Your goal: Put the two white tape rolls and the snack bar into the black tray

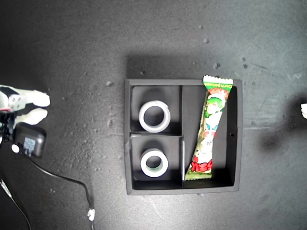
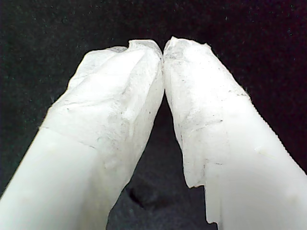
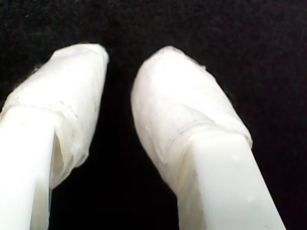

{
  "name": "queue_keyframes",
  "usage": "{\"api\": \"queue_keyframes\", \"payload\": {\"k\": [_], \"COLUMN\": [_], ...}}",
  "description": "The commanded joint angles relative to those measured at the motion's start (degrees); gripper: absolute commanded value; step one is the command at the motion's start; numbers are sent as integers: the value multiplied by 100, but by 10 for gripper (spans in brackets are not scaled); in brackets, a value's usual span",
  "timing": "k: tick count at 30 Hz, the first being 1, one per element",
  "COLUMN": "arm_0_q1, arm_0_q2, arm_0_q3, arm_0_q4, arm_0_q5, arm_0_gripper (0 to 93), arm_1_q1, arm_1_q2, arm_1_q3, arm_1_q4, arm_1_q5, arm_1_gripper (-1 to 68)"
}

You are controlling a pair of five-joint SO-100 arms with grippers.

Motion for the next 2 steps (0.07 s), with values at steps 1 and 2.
{"api": "queue_keyframes", "payload": {"k": [1, 2], "arm_0_q1": [70, 70], "arm_0_q2": [290, 290], "arm_0_q3": [334, 334], "arm_0_q4": [229, 229], "arm_0_q5": [-62, -62], "arm_0_gripper": [43, 43], "arm_1_q1": [-35, -35], "arm_1_q2": [-9, -9], "arm_1_q3": [70, 70], "arm_1_q4": [70, 70], "arm_1_q5": [-62, -62], "arm_1_gripper": [0, 0]}}
